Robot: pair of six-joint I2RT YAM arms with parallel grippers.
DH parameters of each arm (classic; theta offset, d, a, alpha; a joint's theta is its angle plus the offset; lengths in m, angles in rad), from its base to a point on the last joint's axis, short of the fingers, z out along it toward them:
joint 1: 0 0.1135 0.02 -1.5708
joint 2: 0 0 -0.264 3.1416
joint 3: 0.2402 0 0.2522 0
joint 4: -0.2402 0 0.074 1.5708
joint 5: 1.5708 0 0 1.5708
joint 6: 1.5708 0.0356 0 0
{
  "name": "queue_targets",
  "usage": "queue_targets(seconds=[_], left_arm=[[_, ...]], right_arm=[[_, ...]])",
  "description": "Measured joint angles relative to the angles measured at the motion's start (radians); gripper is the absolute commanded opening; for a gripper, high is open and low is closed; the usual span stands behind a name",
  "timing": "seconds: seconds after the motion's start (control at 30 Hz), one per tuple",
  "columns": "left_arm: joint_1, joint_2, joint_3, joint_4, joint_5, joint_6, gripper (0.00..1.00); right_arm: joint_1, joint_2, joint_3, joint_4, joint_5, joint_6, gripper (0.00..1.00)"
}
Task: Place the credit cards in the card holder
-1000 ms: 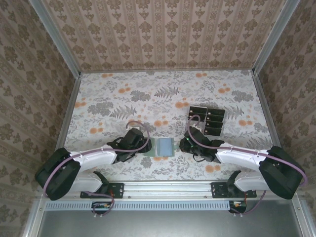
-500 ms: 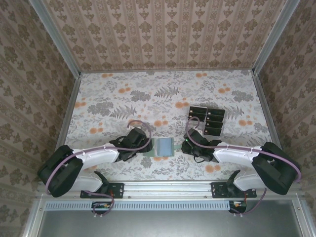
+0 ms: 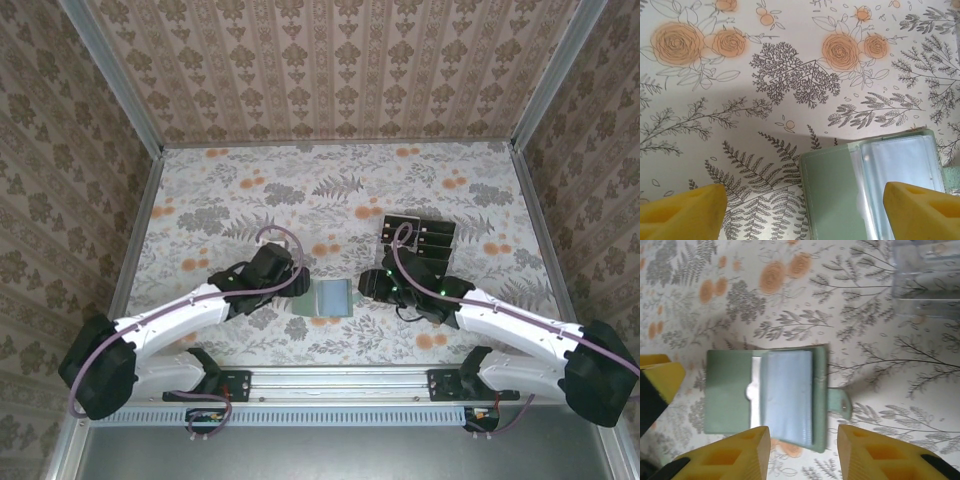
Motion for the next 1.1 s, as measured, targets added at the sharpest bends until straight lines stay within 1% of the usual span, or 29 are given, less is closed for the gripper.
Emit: queue_targets(seconds=[0.1, 0.27, 0.5, 0.73, 1.1], left_arm=[[-0.011, 0.001, 0.001, -0.035, -0.006, 0.013, 0.83], [-0.041, 0.023, -0.015, -0.054, -0.026, 0.013, 0.81], [-0.061, 0.098, -0.045, -0.073, -0.061, -0.008, 0.73], [-0.063, 0.153, -0.06, -0.063, -0.072, -0.023, 0.71], [-0.063, 0.16, -0.078, -0.029, -0.072, -0.037, 0.71]], right_arm=[[0.033, 0.045, 0.052, -0.001, -0.02, -0.006, 0.41], [0.06, 0.183, 0.113, 0.032, -0.053, -0.02, 0.4], [0.061, 0.34, 0.148, 0.064, -0.075, -0.024, 0.4], [0.061, 0.404, 0.162, 0.092, -0.08, -0.028, 0.39], [0.061, 0.461, 0.163, 0.121, -0.087, -0.026, 0.39]])
